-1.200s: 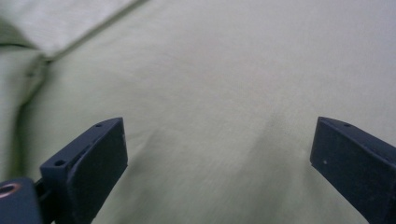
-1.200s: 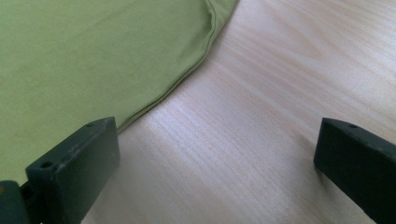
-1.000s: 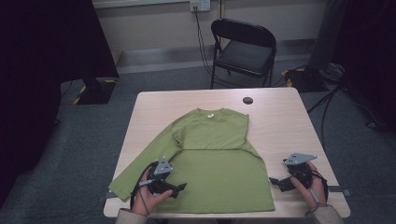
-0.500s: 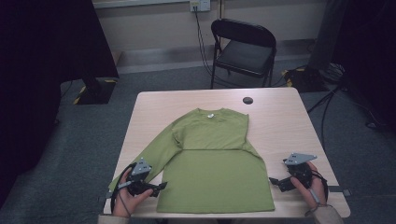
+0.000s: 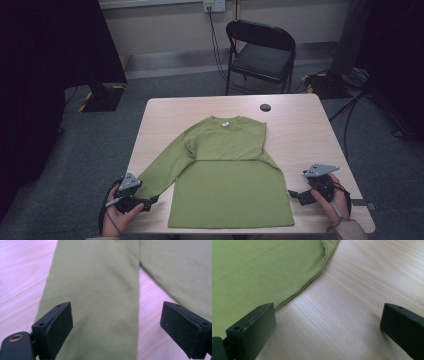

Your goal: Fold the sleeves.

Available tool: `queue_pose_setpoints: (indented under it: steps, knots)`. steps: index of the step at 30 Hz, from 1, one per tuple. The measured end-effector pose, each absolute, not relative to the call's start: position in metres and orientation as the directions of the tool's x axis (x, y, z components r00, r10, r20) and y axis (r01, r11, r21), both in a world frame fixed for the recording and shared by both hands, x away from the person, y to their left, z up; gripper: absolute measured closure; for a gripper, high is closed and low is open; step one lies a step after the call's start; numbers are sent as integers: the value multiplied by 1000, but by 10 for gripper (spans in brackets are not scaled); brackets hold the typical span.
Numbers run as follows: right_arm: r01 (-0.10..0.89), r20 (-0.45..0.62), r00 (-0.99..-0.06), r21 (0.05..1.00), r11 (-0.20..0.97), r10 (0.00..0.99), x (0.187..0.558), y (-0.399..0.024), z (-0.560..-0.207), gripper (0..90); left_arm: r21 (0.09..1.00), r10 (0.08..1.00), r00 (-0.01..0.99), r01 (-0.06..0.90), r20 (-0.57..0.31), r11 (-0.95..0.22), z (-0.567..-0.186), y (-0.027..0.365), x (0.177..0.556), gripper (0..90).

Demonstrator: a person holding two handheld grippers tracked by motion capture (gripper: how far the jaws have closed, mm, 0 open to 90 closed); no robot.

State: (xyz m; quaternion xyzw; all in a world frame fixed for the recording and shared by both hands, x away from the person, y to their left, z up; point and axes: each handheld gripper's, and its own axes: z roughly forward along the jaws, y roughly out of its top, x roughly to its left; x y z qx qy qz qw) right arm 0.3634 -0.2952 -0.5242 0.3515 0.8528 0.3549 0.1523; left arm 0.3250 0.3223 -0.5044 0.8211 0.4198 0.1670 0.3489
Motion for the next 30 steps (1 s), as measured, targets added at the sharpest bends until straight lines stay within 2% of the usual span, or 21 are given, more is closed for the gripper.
queue_pose_setpoints:
  steps: [12, 20, 24, 27, 30]
  knots:
    - [491, -10, -707, 712, 501, 707, 363, -295, -524, 0, 689, 854, 520, 617, 4, -379, -509, 350, 322, 106]
    - [491, -10, -707, 712, 501, 707, 363, -295, -524, 0, 654, 865, 502, 646, 26, -394, -511, 363, 322, 164]
    - [491, -10, -707, 712, 501, 707, 363, -295, -524, 0, 665, 859, 512, 643, -6, -379, -513, 365, 325, 181]
    - [491, -10, -707, 712, 501, 707, 363, -295, -524, 0, 677, 848, 530, 629, -15, -382, -512, 364, 325, 317]
    - [491, -10, -707, 712, 501, 707, 363, -295, -524, 0, 666, 857, 515, 645, -18, -374, -510, 361, 327, 378]
